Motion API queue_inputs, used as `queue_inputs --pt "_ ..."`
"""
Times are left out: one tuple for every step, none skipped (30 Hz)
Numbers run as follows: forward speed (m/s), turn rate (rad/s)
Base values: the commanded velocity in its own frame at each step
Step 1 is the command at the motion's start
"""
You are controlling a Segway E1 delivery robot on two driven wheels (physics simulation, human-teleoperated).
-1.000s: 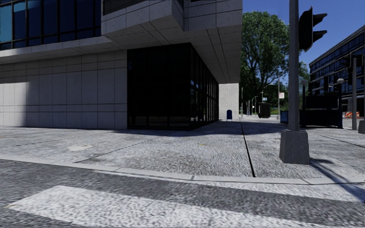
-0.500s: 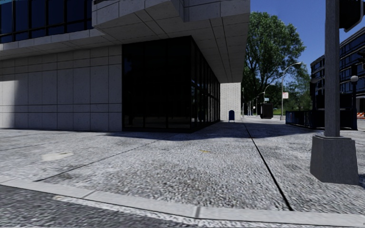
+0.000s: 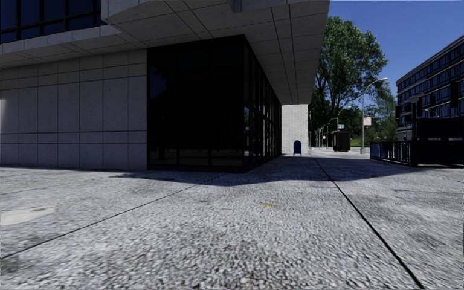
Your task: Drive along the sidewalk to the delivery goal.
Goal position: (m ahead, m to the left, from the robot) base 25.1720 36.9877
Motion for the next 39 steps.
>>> queue_inputs --pt "1.53 0.00" --pt "1.53 0.00" --pt "1.53 0.00" --pt "1.53 0.00" --pt "1.53 0.00" --pt "1.53 0.00" --pt "1.53 0.00" --pt "1.53 0.00" --pt "1.53 0.00" --pt "1.53 0.00" --pt "1.53 0.00" --pt "1.53 0.00" --pt "1.53 0.00" --pt "1.53 0.00" --pt "1.53 0.00" --pt "1.53 0.00" --pt "1.53 0.00" --pt "1.53 0.00" --pt "1.53 0.00" --pt "1.53 0.00" --pt "1.53 0.00" --pt "1.53 0.00" --pt "1.53 0.00" --pt "1.53 0.00" --pt "1.53 0.00" --pt "1.53 0.00" --pt "1.53 0.00" --pt "1.53 0.00" --pt "1.53 0.00" --pt "1.53 0.00" --pt "1.53 0.00" --pt "1.53 0.00" --pt "1.53 0.00" --pt "1.53 0.00" --pt "1.53 0.00" --pt "1.53 0.00" --pt "1.53 0.00" --pt "1.53 0.00" --pt "1.53 0.00"
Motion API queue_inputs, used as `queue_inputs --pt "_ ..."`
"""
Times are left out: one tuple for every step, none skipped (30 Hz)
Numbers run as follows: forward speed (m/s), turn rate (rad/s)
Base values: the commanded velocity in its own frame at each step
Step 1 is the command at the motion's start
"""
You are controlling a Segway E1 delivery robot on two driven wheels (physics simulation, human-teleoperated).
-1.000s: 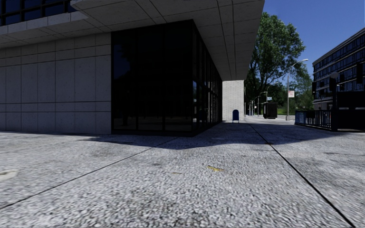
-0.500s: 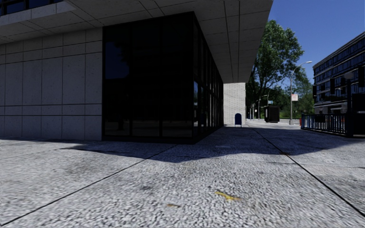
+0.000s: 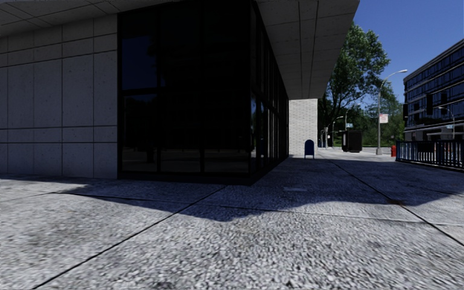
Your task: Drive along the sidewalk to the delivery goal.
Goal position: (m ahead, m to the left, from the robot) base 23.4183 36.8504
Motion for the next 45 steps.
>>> queue_inputs --pt "1.53 0.00" --pt "1.53 0.00" --pt "1.53 0.00" --pt "1.53 0.00" --pt "1.53 0.00" --pt "1.53 0.00" --pt "1.53 0.00" --pt "1.53 0.00" --pt "1.53 0.00" --pt "1.53 0.00" --pt "1.53 0.00" --pt "1.53 0.00" --pt "1.53 0.00" --pt "1.53 0.00" --pt "1.53 0.00" --pt "1.53 0.00" --pt "1.53 0.00" --pt "1.53 0.00" --pt "1.53 0.00" --pt "1.53 0.00" --pt "1.53 0.05" --pt "1.53 0.19" --pt "1.53 0.19" --pt "1.53 0.32" --pt "1.53 0.46" --pt "1.53 0.56" --pt "1.53 0.68" --pt "1.53 0.78" --pt "1.53 0.78" --pt "1.53 0.83" --pt "1.53 0.93" --pt "1.53 1.09" --pt "1.53 1.15" --pt "1.53 1.15" --pt "1.53 1.16" --pt "1.53 1.17" --pt "1.53 1.17" --pt "1.53 1.17" --pt "1.53 1.17" --pt "1.53 1.17" --pt "1.53 1.17" --pt "1.53 1.17" --pt "1.53 1.17" --pt "1.53 1.17" --pt "1.53 1.17"
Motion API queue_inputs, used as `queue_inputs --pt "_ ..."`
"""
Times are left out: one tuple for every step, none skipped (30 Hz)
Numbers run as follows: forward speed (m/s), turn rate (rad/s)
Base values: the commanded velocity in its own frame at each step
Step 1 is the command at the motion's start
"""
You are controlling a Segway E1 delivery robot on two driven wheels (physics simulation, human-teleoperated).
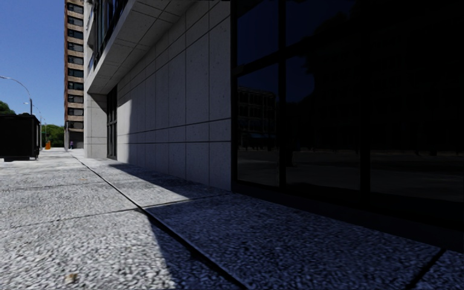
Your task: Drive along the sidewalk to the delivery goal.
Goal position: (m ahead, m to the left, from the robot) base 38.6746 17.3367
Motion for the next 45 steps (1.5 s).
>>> queue_inputs --pt "1.53 1.17" --pt "1.53 1.17" --pt "1.53 1.17" --pt "1.53 1.17" --pt "1.53 1.16" --pt "1.53 0.88" --pt "1.53 0.72" --pt "1.53 0.72" --pt "1.53 0.68" --pt "1.53 0.67" --pt "1.53 0.60" --pt "1.53 0.57" --pt "1.53 0.57" --pt "1.53 0.47" --pt "1.53 0.00" --pt "1.56 0.00" --pt "1.63 0.00" --pt "1.63 0.00" --pt "1.74 0.00" --pt "2.00 0.00" --pt "2.00 0.00" --pt "2.00 0.00" --pt "2.00 0.00" --pt "2.00 0.00" --pt "2.00 0.00" --pt "2.00 0.00" --pt "2.00 0.00" --pt "2.00 0.00" --pt "2.00 0.12" --pt "2.00 0.60" --pt "2.00 0.93" --pt "2.00 1.11" --pt "2.00 1.17" --pt "2.00 1.18" --pt "2.00 1.17" --pt "2.00 1.17" --pt "2.00 0.41" --pt "2.00 0.17" --pt "2.00 0.05" --pt "2.00 0.00" --pt "2.00 0.00" --pt "2.00 0.00" --pt "2.00 0.00" --pt "2.00 0.00" --pt "2.00 0.00"
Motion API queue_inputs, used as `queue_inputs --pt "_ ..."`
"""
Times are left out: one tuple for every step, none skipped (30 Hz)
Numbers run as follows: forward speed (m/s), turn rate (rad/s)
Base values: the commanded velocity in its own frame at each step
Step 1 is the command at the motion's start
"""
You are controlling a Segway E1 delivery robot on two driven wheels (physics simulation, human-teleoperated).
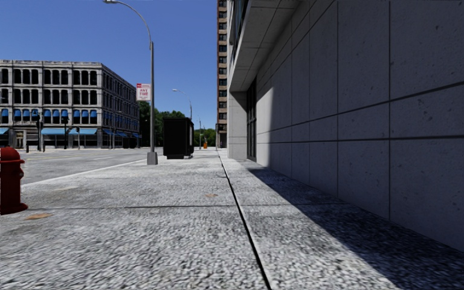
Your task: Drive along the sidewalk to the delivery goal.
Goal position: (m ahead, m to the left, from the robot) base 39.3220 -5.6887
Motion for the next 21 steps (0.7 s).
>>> queue_inputs --pt "2.00 0.00" --pt "2.00 0.00" --pt "2.00 0.00" --pt "2.00 0.00" --pt "2.00 0.00" --pt "2.00 0.00" --pt "2.00 0.00" --pt "2.00 0.00" --pt "2.00 0.00" --pt "2.00 0.00" --pt "2.00 0.00" --pt "2.00 0.08" --pt "2.00 0.60" --pt "2.00 0.71" --pt "2.00 0.81" --pt "2.00 0.83" --pt "2.00 0.83" --pt "2.00 0.66" --pt "2.00 0.24" --pt "2.00 0.05" --pt "2.00 0.00"
